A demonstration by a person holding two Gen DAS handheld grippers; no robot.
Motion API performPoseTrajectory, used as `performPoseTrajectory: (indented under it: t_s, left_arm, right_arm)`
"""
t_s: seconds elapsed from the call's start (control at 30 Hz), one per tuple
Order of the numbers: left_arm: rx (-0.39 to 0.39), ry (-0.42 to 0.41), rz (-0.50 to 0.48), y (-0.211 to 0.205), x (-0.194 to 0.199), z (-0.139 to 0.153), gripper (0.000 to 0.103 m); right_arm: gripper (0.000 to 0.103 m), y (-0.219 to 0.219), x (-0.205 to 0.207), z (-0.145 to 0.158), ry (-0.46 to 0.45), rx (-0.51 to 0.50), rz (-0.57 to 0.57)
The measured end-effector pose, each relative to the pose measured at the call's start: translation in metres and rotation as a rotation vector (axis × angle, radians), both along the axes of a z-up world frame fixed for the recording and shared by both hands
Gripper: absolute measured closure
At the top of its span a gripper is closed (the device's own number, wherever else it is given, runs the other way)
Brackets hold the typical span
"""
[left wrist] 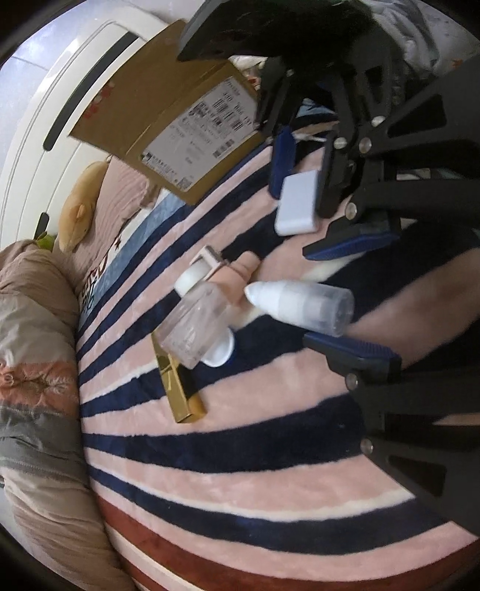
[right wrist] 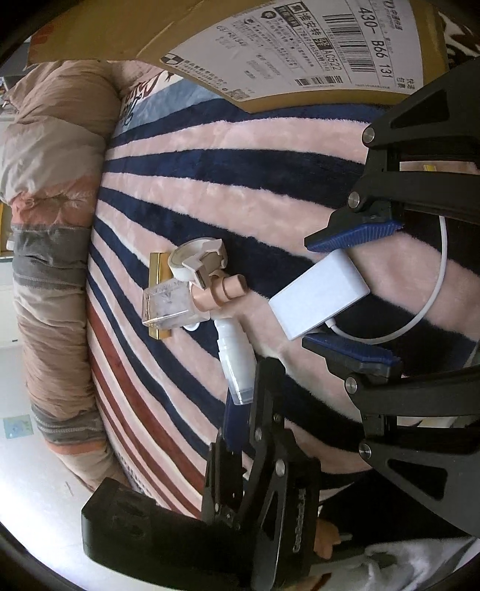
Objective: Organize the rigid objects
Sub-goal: 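Grasp the white pump bottle with the left gripper while the right grasps the white charger, then drop the pump bottle and charger into the box, opening both grippers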
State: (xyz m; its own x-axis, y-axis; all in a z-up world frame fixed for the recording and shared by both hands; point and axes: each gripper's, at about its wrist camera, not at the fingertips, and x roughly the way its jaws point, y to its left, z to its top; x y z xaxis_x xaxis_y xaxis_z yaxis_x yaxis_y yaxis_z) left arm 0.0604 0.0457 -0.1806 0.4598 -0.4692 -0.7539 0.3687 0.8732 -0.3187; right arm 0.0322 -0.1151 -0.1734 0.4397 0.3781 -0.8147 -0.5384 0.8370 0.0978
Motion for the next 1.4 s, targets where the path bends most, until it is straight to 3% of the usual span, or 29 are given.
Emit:
performPoseTrajectory:
  t_s: [0.13, 0.23, 0.43, 0.67, 0.83, 1.0, 1.13, 1.23, 1.4]
  left_arm:
    - [0.046, -0.021, 0.023, -0.011, 0.010, -0.002, 0.066]
    - [0.101, -0.049, 0.030, -0.013, 0.008, -0.003, 0.082]
    - [0.091, -0.098, 0.055, 0.001, -0.006, 0.007, 0.082]
    - [0.069, -0.296, 0.152, 0.030, -0.044, 0.066, 0.082]
    - [0.044, -0.362, 0.169, 0.036, -0.062, 0.120, 0.082]
    - [0.029, -0.414, 0.146, 0.014, -0.069, 0.175, 0.082]
    - [0.022, -0.452, 0.110, -0.019, -0.068, 0.207, 0.082]
    - [-0.011, -0.441, 0.049, -0.052, -0.058, 0.222, 0.082]
    - [-0.008, -0.398, -0.057, -0.122, -0.038, 0.229, 0.082]
  right_arm:
    - [0.061, 0.000, 0.000, -0.002, -0.003, 0.003, -0.003]
    - [0.062, 0.003, 0.000, -0.004, -0.017, -0.014, 0.006]
    - [0.063, 0.006, -0.006, 0.007, -0.059, -0.004, 0.014]
    - [0.063, 0.016, -0.017, 0.057, -0.198, 0.030, 0.050]
    - [0.063, 0.016, -0.025, 0.117, -0.330, 0.111, 0.068]
    - [0.063, -0.008, -0.028, 0.175, -0.444, 0.185, 0.027]
    - [0.063, -0.049, -0.025, 0.202, -0.477, 0.215, -0.057]
    - [0.063, -0.088, -0.014, 0.203, -0.437, 0.196, -0.133]
    - [0.063, -0.152, 0.012, 0.176, -0.330, 0.130, -0.237]
